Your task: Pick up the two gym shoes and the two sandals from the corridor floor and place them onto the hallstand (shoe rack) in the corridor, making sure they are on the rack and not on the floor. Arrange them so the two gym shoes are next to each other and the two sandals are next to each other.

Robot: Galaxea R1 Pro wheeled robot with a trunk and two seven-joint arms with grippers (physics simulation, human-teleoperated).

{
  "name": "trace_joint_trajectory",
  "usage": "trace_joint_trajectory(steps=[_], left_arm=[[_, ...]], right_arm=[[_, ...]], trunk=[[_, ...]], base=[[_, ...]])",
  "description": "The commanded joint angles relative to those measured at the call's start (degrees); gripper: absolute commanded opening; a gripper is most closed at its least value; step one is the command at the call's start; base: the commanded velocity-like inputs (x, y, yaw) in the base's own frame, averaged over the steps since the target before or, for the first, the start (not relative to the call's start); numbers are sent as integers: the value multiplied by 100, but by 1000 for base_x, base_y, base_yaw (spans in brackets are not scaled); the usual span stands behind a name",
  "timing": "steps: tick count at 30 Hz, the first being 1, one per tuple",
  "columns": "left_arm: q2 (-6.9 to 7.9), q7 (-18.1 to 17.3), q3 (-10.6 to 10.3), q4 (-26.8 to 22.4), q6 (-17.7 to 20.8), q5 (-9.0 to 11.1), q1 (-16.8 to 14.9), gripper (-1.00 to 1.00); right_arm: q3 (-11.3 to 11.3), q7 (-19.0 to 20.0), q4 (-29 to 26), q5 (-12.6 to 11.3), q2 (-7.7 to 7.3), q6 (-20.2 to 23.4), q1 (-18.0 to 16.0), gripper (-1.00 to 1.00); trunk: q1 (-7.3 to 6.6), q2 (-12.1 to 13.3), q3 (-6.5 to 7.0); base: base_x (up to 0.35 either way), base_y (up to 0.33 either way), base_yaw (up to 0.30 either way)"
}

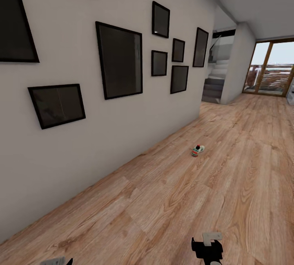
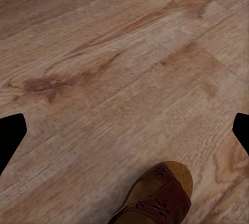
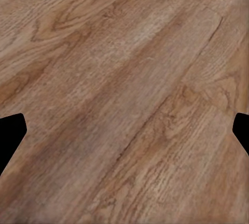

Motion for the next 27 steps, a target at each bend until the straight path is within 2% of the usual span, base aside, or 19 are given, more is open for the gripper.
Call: trace_joint_trajectory(steps=[1,12,27], left_arm=[[0,-21,50,5,-24,-59,-5,100],[5,-21,50,5,-24,-57,-4,100],[5,-18,63,3,-24,-56,-3,100]], right_arm=[[-46,-24,5,60,2,-15,-4,100],[-46,-25,5,60,2,-16,-4,100],[-46,-25,5,60,2,-16,-4,100]], trunk=[[-1,-3,-6],[-1,-3,-6],[-1,-3,-6]], base=[[0,0,-20],[-49,0,-6],[-285,0,0]])
